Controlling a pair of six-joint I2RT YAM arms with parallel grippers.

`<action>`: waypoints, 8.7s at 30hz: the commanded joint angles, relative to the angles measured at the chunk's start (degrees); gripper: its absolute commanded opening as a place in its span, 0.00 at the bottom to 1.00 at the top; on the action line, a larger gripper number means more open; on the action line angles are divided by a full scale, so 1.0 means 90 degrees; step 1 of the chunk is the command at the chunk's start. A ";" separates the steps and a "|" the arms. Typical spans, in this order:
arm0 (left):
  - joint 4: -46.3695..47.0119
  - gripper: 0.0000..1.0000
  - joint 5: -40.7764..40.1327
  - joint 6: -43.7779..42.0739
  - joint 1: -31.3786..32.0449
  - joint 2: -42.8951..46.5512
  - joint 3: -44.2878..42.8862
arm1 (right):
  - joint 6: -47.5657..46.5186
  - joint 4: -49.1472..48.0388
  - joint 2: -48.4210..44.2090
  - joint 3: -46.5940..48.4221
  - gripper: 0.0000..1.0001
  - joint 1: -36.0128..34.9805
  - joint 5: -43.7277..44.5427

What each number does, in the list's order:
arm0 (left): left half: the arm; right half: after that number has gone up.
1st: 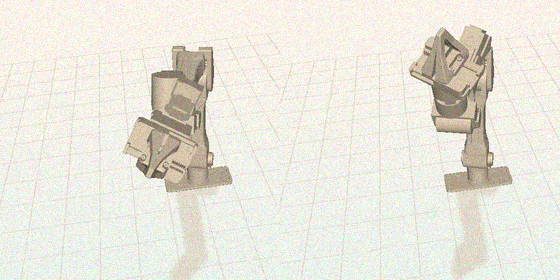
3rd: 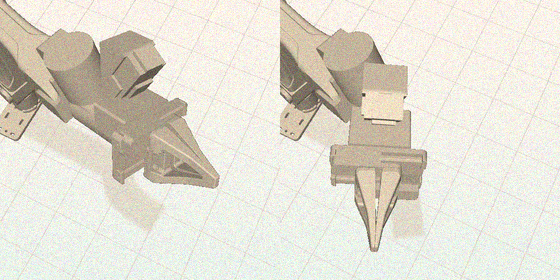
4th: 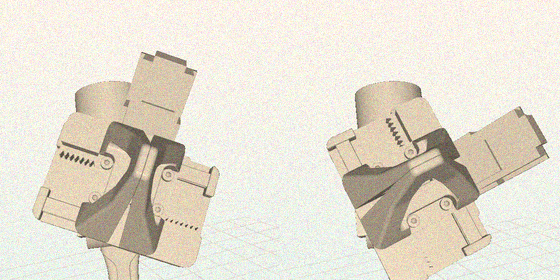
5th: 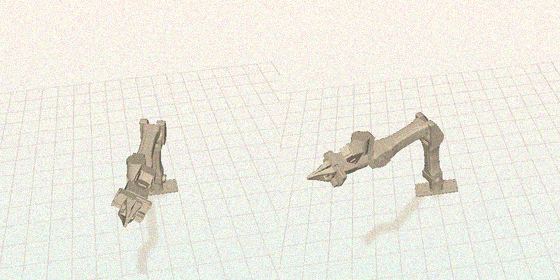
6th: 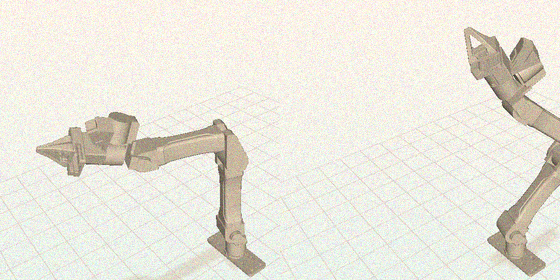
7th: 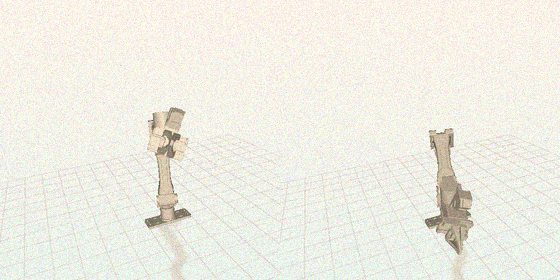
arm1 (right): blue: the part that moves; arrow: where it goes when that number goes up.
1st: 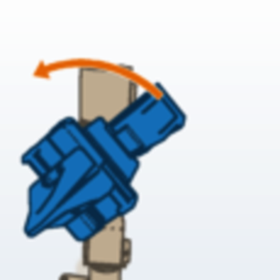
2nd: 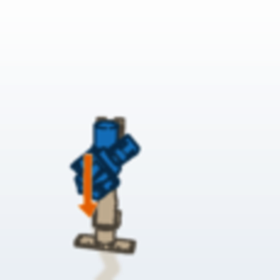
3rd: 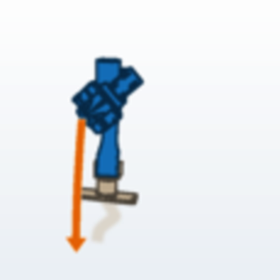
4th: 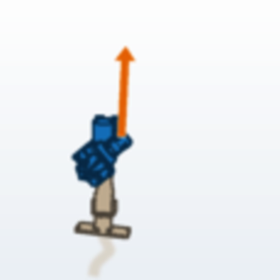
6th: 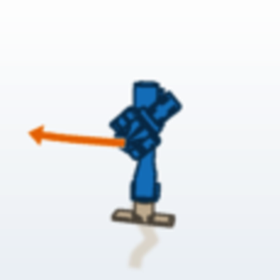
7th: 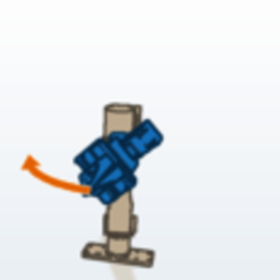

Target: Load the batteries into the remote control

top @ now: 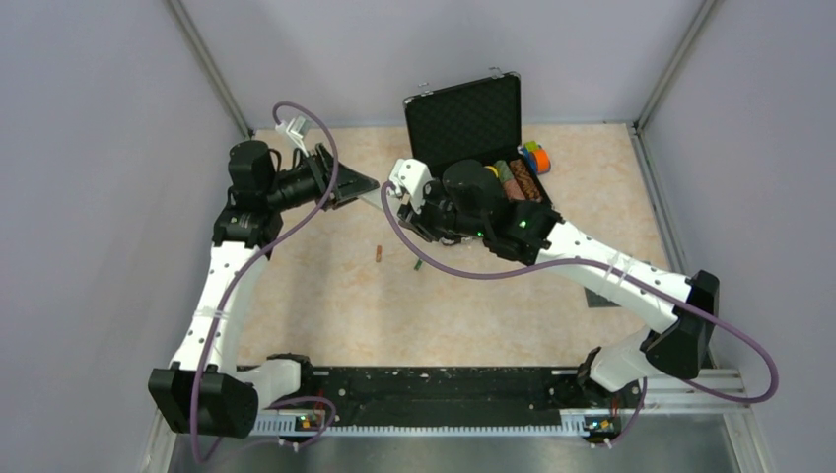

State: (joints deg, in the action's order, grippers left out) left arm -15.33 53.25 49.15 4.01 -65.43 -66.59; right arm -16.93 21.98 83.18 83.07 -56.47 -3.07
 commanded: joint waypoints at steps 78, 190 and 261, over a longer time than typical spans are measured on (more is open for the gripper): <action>0.4700 0.00 -0.0757 -0.3202 0.0257 0.2070 0.1276 | 1.3423 -0.4436 0.0346 -0.0498 0.44 0.0423 0.0455; 0.0665 0.68 0.0149 -0.2127 0.0995 0.0605 -0.0507 | 0.4973 -0.2588 0.0330 0.1182 0.02 0.1688 -0.4763; -0.2154 0.40 0.1918 -0.5876 0.1361 0.0004 -0.1072 | 0.0343 0.2605 0.0987 0.2675 0.00 0.1099 -0.4735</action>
State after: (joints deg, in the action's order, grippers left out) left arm -34.81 69.41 -3.42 15.86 -66.37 -76.27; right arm -13.45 46.78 91.68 104.03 -46.39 -45.12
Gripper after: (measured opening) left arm 0.408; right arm 0.314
